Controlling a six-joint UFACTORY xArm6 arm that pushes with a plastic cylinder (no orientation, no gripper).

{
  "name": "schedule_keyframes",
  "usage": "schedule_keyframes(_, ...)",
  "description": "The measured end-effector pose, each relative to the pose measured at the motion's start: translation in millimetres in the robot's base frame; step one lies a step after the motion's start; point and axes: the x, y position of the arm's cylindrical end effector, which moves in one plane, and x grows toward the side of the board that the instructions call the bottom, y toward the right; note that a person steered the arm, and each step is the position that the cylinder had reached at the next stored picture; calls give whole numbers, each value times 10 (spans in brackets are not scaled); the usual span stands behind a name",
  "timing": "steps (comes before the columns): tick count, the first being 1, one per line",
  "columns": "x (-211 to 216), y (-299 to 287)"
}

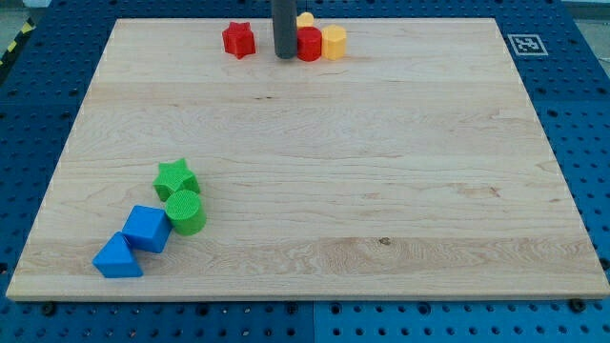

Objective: Nudge the red star slightly up

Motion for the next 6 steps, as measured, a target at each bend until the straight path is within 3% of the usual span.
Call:
schedule_keyframes(3,336,-758)
schedule_keyframes(4,-222,-1155)
schedule_keyframes(6,-330,-1041)
